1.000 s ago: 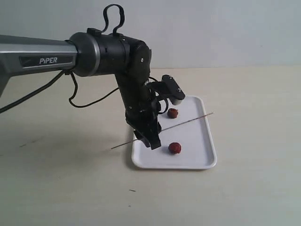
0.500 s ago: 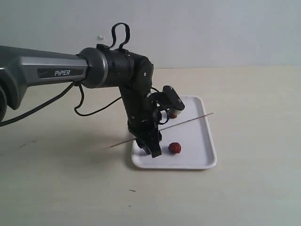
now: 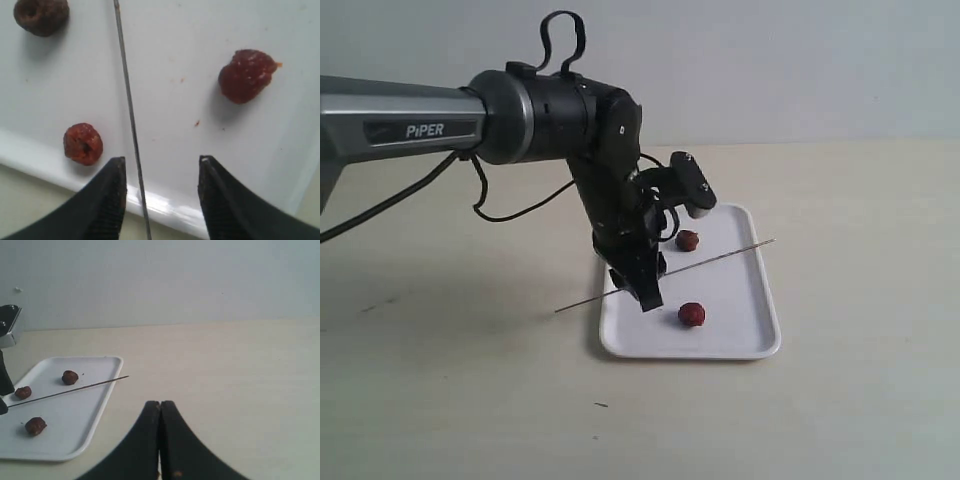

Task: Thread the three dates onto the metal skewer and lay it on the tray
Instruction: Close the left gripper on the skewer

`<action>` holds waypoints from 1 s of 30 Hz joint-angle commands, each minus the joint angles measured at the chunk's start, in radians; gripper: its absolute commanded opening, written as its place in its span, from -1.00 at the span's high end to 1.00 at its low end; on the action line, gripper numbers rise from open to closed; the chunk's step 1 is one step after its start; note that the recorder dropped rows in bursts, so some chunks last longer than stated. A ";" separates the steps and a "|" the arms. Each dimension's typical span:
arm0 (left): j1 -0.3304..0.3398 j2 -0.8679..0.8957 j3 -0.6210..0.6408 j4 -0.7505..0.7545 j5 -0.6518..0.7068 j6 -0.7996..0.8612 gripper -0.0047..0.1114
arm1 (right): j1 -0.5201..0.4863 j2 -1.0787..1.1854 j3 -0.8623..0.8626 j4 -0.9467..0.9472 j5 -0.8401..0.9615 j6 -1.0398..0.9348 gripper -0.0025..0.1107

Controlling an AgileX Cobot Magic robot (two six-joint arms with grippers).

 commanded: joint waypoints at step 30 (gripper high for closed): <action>0.023 0.073 -0.005 0.023 0.002 0.003 0.14 | -0.006 -0.004 0.005 -0.004 -0.005 -0.002 0.96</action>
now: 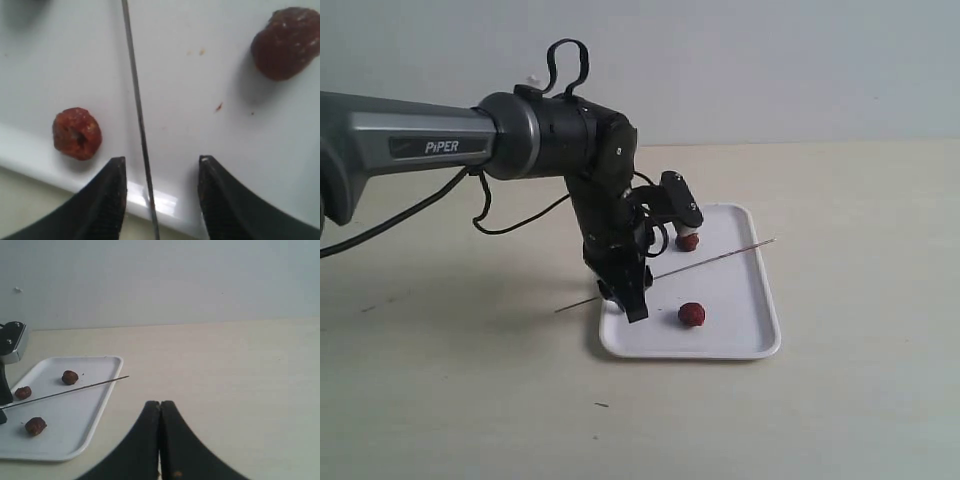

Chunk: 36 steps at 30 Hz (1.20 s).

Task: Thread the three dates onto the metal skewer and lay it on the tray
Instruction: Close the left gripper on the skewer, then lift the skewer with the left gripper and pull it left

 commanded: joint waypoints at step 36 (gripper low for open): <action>0.249 -0.289 0.073 -0.159 0.221 0.168 0.92 | -0.006 -0.004 0.005 -0.004 -0.005 -0.002 0.96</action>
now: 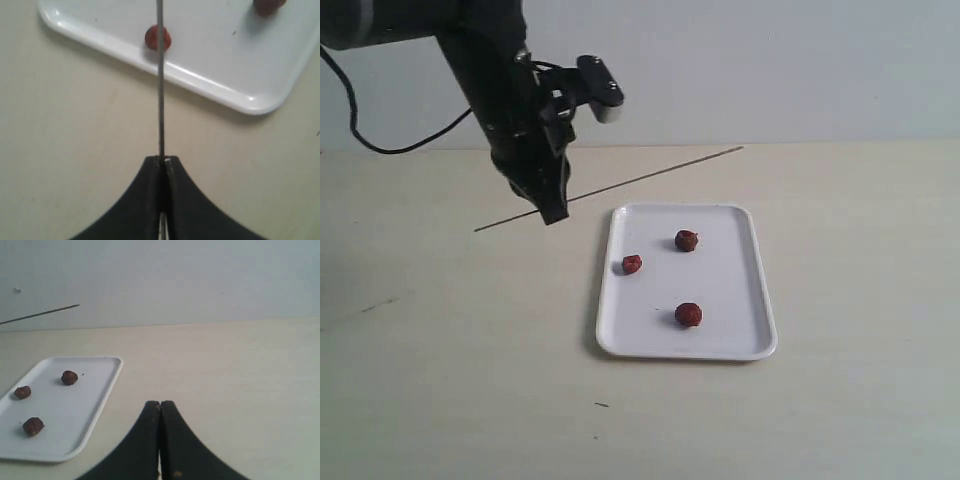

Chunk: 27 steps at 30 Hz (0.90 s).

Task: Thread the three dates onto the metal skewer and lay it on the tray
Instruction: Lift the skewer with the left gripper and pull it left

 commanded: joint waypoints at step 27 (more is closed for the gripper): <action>0.250 -0.213 0.344 -0.072 -0.203 0.317 0.92 | -0.006 -0.004 0.005 -0.057 -0.191 0.010 0.96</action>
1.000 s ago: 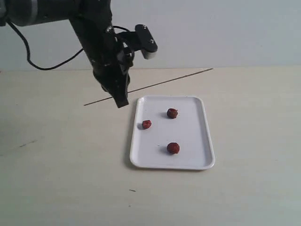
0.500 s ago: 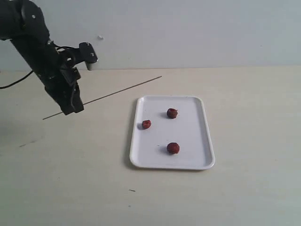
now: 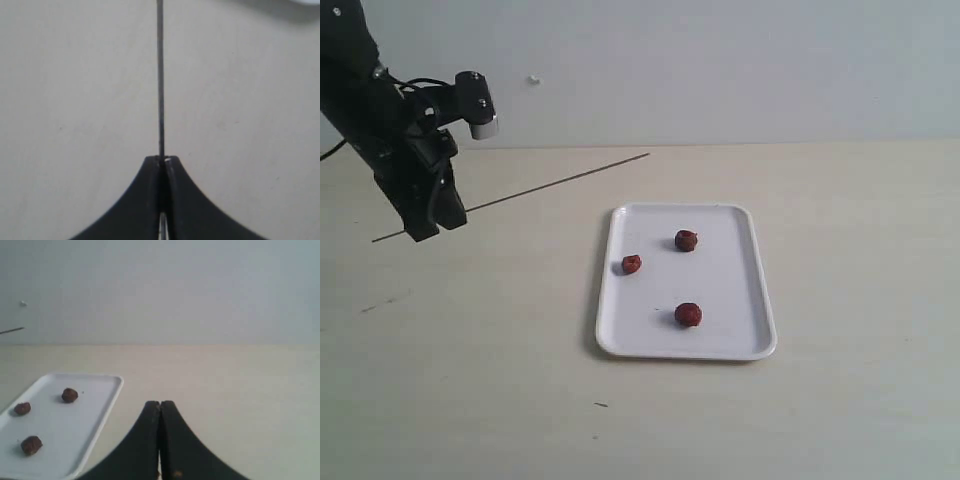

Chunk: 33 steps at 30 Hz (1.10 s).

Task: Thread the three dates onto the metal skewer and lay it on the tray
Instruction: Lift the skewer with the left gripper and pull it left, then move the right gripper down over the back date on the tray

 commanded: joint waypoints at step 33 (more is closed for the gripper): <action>0.002 -0.121 0.085 -0.015 0.002 -0.055 0.92 | -0.006 0.729 -0.608 0.656 -0.260 -0.482 0.96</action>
